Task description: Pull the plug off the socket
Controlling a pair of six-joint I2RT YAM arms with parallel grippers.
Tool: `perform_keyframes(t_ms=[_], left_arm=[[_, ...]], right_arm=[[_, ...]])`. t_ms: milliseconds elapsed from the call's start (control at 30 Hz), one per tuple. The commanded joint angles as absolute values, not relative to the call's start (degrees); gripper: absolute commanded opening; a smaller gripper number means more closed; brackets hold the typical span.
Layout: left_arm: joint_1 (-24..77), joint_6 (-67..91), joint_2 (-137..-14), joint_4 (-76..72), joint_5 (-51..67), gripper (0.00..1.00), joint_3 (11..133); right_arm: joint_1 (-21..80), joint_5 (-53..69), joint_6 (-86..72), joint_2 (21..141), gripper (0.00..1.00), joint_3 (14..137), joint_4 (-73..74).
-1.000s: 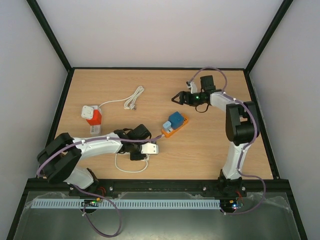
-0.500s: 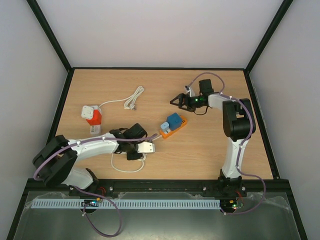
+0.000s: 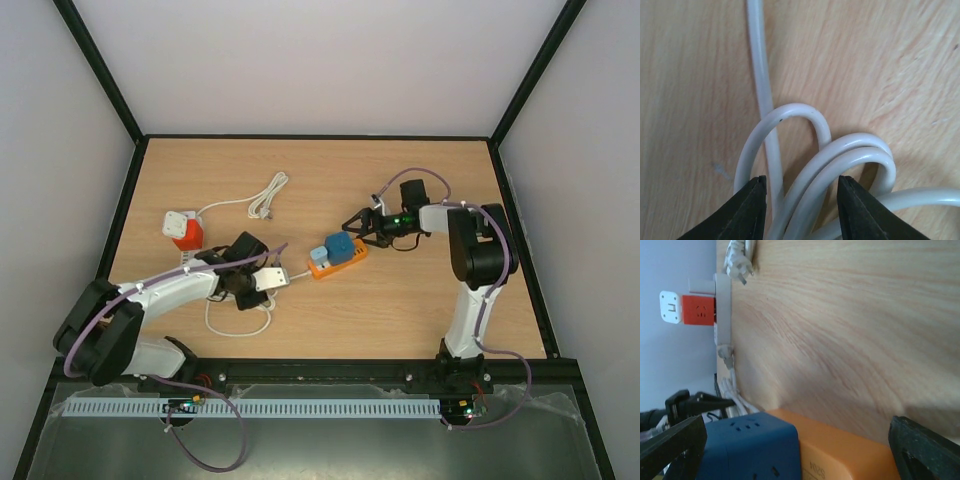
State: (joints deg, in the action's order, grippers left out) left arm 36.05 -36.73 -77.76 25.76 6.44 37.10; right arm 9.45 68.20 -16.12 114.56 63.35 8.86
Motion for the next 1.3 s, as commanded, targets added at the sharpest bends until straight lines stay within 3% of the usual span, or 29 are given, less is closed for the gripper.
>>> perform_keyframes(t_ms=[0,167,433,767,1100,1267], left_arm=[[32.1,-36.6,-76.3,28.4,8.0,0.47,36.4],[29.4,-37.2,-74.9,30.5,12.5,0.73,38.1],[29.3,-37.4,-73.0,31.6,21.0,0.99,42.2],[29.3,-36.1,-76.1,26.4,27.3,0.99,46.2],[29.4,-39.8,-78.4,19.7,33.7,0.95,46.3],[29.4,-42.0,-81.8,19.3,35.8,0.93,48.7]], right_arm=[[9.8,68.8,-16.9,112.1,0.98,59.5,8.3],[9.8,70.1,-16.2,110.6,0.98,56.7,8.5],[9.8,72.6,-11.2,109.2,0.98,53.3,12.4],[9.3,74.4,5.6,108.7,0.98,56.7,28.3],[7.7,63.5,14.0,93.4,0.98,56.3,25.1],[7.9,62.5,28.5,88.9,0.98,57.7,34.1]])
